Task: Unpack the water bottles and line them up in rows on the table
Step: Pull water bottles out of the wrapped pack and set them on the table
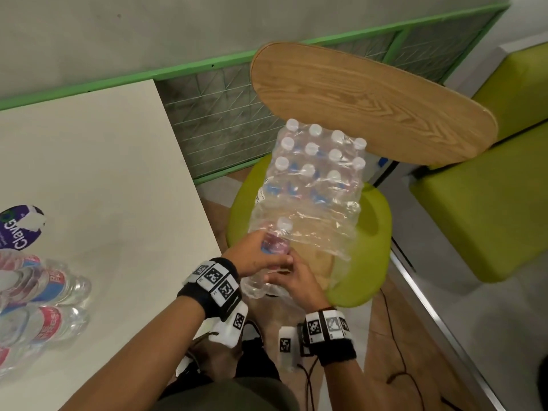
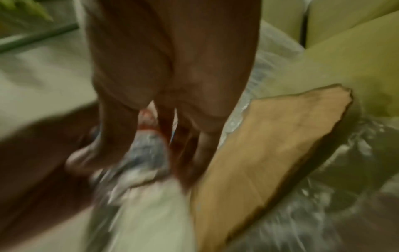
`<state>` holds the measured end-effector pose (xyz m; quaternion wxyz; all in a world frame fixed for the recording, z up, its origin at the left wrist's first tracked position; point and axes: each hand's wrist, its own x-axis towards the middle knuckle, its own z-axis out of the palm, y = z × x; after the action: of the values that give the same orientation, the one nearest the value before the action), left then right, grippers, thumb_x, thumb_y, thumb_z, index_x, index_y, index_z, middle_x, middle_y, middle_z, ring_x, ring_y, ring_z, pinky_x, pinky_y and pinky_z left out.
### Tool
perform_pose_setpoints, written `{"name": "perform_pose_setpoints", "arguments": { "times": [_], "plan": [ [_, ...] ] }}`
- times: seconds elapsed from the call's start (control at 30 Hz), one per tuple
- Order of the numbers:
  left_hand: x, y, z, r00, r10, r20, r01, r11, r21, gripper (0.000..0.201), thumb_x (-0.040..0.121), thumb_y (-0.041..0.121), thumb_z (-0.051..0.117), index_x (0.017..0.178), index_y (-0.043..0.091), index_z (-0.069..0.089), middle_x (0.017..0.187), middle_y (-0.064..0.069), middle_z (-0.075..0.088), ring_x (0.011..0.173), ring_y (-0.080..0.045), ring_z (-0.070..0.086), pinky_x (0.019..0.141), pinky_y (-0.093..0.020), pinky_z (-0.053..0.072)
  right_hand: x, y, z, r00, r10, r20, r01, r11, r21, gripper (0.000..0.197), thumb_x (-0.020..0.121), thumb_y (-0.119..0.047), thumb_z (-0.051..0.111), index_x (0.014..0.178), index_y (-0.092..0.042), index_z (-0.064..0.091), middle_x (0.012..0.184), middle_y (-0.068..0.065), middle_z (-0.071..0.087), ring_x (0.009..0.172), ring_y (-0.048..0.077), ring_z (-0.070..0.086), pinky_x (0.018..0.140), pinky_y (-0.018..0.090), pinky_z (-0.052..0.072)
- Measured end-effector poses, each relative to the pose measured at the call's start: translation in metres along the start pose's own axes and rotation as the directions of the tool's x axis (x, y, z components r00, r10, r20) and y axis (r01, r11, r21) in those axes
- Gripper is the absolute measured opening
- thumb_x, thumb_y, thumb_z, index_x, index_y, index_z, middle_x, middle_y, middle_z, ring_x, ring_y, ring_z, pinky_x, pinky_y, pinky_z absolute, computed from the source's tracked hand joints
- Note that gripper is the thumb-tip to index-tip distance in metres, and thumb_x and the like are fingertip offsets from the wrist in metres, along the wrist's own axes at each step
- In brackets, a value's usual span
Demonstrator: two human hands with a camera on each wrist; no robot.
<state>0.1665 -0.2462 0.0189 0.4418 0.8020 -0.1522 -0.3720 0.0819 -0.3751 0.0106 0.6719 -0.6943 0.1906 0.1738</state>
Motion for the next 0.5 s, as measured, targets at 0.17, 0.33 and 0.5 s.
{"name": "perform_pose_setpoints", "arguments": {
  "times": [0.17, 0.33, 0.5],
  "plan": [
    [-0.011, -0.012, -0.01, 0.997, -0.052, -0.054, 0.056, 0.996, 0.067, 0.06, 0.065, 0.047, 0.08, 0.112, 0.018, 0.056, 0.104, 0.008, 0.065, 0.095, -0.007, 0.062, 0.091, -0.024, 0.048, 0.006, -0.011, -0.041, 0.973, 0.152, -0.172, -0.229, 0.695, -0.682, 0.039, 0.084, -0.03, 0.06, 0.121, -0.019, 0.059, 0.122, 0.006, 0.063, 0.108, 0.024, 0.061, 0.09, 0.029, 0.049],
    [-0.022, -0.015, -0.015, 0.997, -0.052, -0.062, 0.057, 0.995, 0.083, 0.062, 0.069, 0.037, 0.08, 0.12, 0.019, 0.048, 0.102, 0.01, 0.059, 0.095, -0.008, 0.059, 0.081, -0.015, 0.041, 0.035, -0.044, -0.045, 0.945, 0.163, -0.282, -0.326, 0.465, -0.823, 0.016, 0.085, -0.012, 0.051, 0.074, -0.011, 0.062, 0.092, 0.013, 0.066, 0.097, 0.03, 0.065, 0.081, 0.032, 0.053],
    [-0.026, -0.016, -0.02, 0.999, -0.046, -0.016, 0.047, 0.991, 0.125, 0.067, 0.071, 0.041, 0.078, 0.125, 0.021, 0.044, 0.109, 0.007, 0.06, 0.097, -0.008, 0.057, 0.086, -0.019, 0.041, 0.052, -0.04, -0.043, 0.916, 0.209, -0.342, -0.4, 0.51, -0.762, 0.009, 0.082, -0.029, 0.048, 0.083, -0.022, 0.053, 0.13, 0.019, 0.056, 0.117, 0.031, 0.058, 0.1, 0.042, 0.047]
  ]
}}
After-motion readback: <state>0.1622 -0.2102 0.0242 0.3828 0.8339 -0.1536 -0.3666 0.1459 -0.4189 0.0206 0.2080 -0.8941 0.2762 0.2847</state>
